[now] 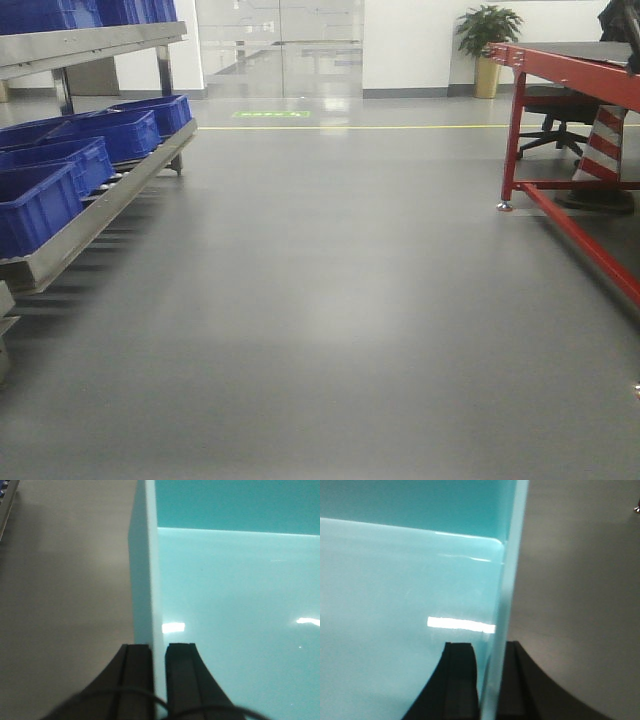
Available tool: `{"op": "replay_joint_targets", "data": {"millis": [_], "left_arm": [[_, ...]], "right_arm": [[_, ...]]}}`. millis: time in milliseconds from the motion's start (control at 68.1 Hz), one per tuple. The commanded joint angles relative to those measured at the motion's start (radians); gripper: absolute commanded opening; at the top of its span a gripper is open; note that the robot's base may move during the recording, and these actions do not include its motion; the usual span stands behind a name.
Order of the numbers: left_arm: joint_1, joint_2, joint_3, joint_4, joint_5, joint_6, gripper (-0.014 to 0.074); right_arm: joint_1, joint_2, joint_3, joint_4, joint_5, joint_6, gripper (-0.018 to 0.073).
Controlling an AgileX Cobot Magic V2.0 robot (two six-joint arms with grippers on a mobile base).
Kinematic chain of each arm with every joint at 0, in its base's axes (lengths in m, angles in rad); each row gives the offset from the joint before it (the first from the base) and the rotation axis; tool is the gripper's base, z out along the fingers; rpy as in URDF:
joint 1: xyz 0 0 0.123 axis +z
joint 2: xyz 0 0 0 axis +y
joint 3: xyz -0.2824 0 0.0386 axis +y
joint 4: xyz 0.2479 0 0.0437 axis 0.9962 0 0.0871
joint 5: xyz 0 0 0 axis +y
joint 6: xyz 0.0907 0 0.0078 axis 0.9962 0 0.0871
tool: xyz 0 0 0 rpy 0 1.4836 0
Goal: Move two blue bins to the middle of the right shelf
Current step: 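Drive across the floor carrying the teal bin in both grippers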
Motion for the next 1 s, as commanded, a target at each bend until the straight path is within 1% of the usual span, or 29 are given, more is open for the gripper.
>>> {"op": "replay_joint_targets", "data": {"millis": [0, 983], "left_arm": [[-0.005, -0.014, -0.016, -0.042, -0.047, -0.003, -0.0111], [-0.005, -0.014, -0.016, -0.042, -0.047, -0.003, -0.0111]], "right_arm": [[-0.004, -0.010, -0.007, -0.012, -0.045, -0.017, -0.0154], [-0.004, -0.010, -0.007, -0.012, -0.045, -0.017, -0.0154]]}}
